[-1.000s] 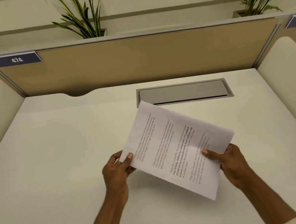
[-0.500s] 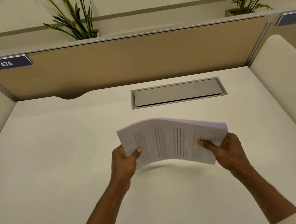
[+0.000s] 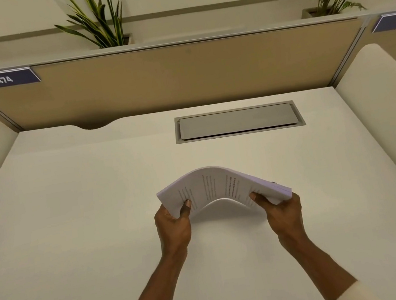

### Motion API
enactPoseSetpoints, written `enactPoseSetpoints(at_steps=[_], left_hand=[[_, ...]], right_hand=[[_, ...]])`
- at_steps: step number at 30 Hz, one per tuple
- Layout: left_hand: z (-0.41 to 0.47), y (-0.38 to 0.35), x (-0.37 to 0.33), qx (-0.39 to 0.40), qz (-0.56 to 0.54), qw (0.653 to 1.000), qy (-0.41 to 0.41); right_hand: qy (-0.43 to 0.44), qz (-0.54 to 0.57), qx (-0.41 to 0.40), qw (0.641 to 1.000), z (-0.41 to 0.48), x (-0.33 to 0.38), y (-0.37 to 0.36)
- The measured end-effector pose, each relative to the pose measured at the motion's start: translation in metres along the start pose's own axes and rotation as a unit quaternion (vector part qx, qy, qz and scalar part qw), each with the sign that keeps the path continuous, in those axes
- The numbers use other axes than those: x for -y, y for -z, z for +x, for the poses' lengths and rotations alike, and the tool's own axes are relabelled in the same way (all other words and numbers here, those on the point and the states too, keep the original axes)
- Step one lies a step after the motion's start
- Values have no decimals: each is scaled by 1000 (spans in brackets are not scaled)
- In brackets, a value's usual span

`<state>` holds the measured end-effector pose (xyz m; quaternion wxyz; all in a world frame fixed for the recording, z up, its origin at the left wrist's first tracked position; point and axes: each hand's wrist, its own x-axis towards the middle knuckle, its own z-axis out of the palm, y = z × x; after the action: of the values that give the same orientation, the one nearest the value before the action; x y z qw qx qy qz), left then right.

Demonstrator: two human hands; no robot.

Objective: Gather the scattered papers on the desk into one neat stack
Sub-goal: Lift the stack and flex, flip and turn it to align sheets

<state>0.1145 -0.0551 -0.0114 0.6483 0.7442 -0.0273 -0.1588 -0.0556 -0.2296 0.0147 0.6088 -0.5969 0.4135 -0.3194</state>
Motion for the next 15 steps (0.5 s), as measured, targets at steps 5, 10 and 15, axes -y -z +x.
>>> enactPoseSetpoints(at_steps=[5,10,15], left_hand=[[1,-1,6,2,3,1000,-6],[6,-2,6,6,9,1000,-6],[5,-3,13,12,3,1000,0]], right_hand=[[-32,20,10,999,0,-7,-1],[-18,26,12,999,2,-4,2],[-42,12,14,999,3,-13,2]])
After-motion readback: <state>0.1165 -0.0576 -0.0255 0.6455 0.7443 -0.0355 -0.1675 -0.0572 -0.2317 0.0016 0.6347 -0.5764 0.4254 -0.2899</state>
